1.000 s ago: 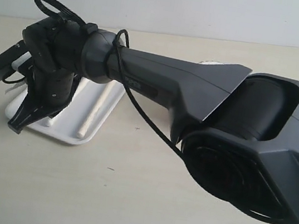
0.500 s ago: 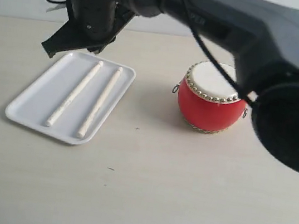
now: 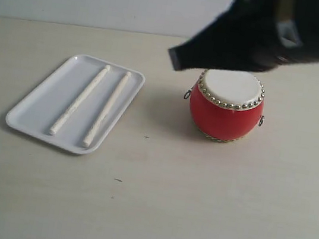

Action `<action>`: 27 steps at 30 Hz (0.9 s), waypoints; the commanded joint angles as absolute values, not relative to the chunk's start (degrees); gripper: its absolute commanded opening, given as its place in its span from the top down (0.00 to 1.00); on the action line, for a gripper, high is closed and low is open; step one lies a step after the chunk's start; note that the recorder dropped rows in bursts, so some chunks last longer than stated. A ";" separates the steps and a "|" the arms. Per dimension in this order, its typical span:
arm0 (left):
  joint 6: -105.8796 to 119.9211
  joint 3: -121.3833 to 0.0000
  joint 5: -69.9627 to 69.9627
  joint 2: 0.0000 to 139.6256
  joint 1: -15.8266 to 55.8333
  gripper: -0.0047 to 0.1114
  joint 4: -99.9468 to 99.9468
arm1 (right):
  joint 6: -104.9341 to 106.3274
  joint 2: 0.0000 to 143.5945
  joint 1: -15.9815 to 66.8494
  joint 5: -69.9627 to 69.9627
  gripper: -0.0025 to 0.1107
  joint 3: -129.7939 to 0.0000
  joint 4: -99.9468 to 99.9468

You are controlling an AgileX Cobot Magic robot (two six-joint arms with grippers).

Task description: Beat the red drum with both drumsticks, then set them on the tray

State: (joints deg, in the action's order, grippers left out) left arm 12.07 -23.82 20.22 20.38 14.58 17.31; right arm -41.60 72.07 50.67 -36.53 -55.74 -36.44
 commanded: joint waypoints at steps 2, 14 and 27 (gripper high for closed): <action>11.73 -23.53 18.17 19.88 14.95 0.96 18.86 | -54.19 55.15 50.66 -32.39 0.98 -38.55 -47.68; 11.73 -23.53 18.28 19.88 14.95 0.96 18.37 | -57.26 40.45 50.66 -28.84 0.98 -28.92 -46.47; 11.73 -23.53 18.28 19.88 14.95 0.96 18.37 | -57.05 40.24 50.66 -28.60 0.98 -28.92 -46.47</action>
